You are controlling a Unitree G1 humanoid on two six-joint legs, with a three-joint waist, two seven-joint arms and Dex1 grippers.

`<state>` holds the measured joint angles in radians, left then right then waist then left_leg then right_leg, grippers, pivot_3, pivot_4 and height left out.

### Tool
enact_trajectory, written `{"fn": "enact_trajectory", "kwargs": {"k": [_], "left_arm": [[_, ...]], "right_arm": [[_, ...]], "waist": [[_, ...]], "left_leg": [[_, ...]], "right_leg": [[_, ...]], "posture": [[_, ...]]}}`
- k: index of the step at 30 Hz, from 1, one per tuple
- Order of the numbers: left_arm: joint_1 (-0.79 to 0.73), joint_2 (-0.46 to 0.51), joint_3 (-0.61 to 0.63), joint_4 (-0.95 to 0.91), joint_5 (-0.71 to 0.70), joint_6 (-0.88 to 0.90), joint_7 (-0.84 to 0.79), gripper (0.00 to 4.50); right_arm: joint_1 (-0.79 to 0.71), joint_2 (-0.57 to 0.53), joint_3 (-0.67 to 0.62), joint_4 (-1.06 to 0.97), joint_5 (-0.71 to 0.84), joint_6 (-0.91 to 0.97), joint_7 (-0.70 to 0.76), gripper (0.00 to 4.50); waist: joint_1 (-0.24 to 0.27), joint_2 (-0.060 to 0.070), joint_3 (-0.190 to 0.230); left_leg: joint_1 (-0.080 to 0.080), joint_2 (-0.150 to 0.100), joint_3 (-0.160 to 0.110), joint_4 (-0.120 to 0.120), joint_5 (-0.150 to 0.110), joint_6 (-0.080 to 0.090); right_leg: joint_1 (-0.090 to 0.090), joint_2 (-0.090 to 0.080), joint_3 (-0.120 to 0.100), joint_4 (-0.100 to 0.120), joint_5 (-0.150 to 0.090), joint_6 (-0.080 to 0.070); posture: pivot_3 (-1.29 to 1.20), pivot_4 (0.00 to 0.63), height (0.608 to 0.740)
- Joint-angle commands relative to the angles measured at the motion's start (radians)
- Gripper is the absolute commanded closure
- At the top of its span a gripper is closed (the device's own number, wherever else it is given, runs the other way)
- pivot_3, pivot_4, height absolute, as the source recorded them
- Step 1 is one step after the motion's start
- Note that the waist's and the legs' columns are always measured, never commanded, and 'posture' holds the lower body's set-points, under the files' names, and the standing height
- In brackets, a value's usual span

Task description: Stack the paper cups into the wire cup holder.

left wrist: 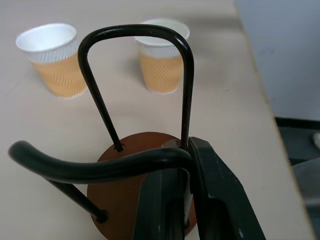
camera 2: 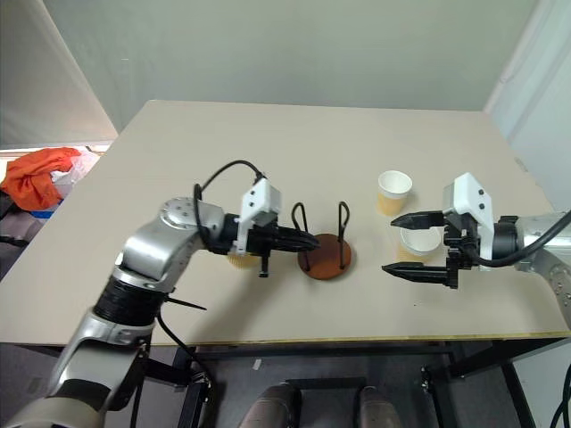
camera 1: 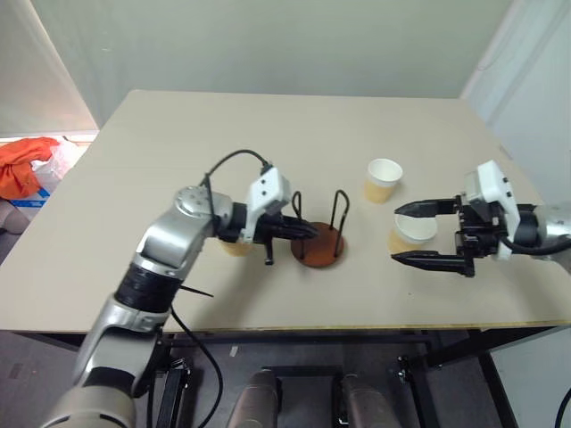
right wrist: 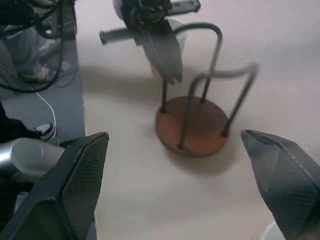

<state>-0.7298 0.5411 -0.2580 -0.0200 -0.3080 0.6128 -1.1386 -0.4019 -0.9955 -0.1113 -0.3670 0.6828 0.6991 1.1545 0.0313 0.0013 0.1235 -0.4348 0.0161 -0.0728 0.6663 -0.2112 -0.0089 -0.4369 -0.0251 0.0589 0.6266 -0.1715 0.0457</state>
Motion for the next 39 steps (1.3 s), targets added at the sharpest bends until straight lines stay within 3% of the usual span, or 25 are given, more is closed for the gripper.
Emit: {"fn": "enact_trajectory", "kwargs": {"k": [1, 2, 5, 14, 20, 23, 28, 31, 39], "left_arm": [[0.009, -0.029, -0.003, -0.024, 0.004, 0.041, 0.059, 4.47], [0.014, -0.037, -0.005, -0.024, 0.002, 0.06, 0.072, 4.47], [0.028, -0.039, -0.009, -0.025, 0.0, 0.05, 0.071, 3.63], [-0.01, 0.041, 0.018, 0.026, 0.055, -0.032, 0.065, 0.47], [-0.054, 0.181, 0.168, -0.064, -0.096, -0.028, -0.094, 0.47], [-0.02, 0.281, 0.237, -0.149, -0.187, -0.097, -0.257, 0.47], [0.0, 0.436, 0.366, -0.237, -0.277, -0.049, -0.296, 0.47], [0.059, 0.488, 0.435, -0.287, -0.309, -0.02, -0.259, 0.44], [0.202, 0.527, 0.523, -0.39, -0.373, 0.04, -0.161, 0.44]], "right_arm": [[-0.017, -0.01, -0.013, -0.019, -0.016, -0.014, -0.017, 0.0], [-0.016, -0.012, -0.014, -0.013, -0.022, -0.016, -0.022, 0.0], [-0.018, -0.017, -0.01, -0.002, -0.046, -0.017, -0.035, 0.0], [-0.037, -0.062, 0.017, 0.082, -0.145, -0.077, 0.004, 0.0], [-0.082, -0.099, 0.107, 0.219, -0.269, -0.18, 0.081, 0.0], [-0.124, -0.082, 0.177, 0.298, -0.342, -0.24, 0.11, 0.0], [-0.237, -0.007, 0.295, 0.474, -0.467, -0.347, 0.149, 0.0], [-0.278, 0.038, 0.341, 0.57, -0.522, -0.406, 0.174, 0.62], [-0.349, 0.09, 0.358, 0.663, -0.566, -0.475, 0.258, 3.43]], "waist": [[-0.002, 0.0, 0.0], [-0.002, 0.0, 0.0], [-0.003, 0.0, 0.0], [-0.002, 0.0, 0.0], [-0.007, 0.0, 0.0], [-0.012, 0.0, 0.0], [-0.021, 0.0, 0.0], [-0.02, 0.001, 0.0], [-0.024, 0.002, 0.0]], "left_leg": [[0.0, 0.0, 0.0, 0.0, 0.0, 0.0], [0.0, 0.0, 0.0, 0.0, 0.0, 0.0], [0.0, 0.0, 0.0, -0.001, 0.0, 0.0], [0.0, 0.0, 0.0, -0.001, -0.001, -0.001], [0.0, 0.001, -0.001, -0.003, -0.001, -0.001], [-0.001, 0.001, 0.0, -0.003, -0.003, -0.001], [-0.001, 0.004, 0.0, -0.003, -0.004, -0.002], [-0.001, 0.006, 0.0, -0.004, -0.005, -0.001], [-0.001, 0.008, 0.0, -0.004, -0.005, -0.002]], "right_leg": [[0.0, 0.0, 0.0, 0.0, 0.0, 0.0], [0.0, 0.0, 0.0, 0.0, 0.0, 0.001], [0.0, 0.0, 0.0, 0.0, -0.001, 0.001], [0.0, 0.001, 0.0, 0.0, -0.001, 0.001], [-0.002, 0.001, 0.0, 0.0, 0.0, 0.001], [-0.004, 0.002, 0.001, 0.0, -0.001, 0.001], [-0.007, 0.002, 0.001, 0.0, -0.001, -0.001], [-0.007, 0.002, 0.0, 0.0, -0.001, -0.003], [-0.009, 0.002, 0.0, 0.001, -0.002, -0.01]], "posture": [[0.0, 0.15, 0.74], [0.0, 0.15, 0.74], [0.0, 0.15, 0.74], [0.0, 0.15, 0.74], [0.0, 0.15, 0.74], [0.0, 0.15, 0.74], [0.0, 0.15, 0.74], [0.0, 0.15, 0.74], [0.0, 0.15, 0.74]]}}
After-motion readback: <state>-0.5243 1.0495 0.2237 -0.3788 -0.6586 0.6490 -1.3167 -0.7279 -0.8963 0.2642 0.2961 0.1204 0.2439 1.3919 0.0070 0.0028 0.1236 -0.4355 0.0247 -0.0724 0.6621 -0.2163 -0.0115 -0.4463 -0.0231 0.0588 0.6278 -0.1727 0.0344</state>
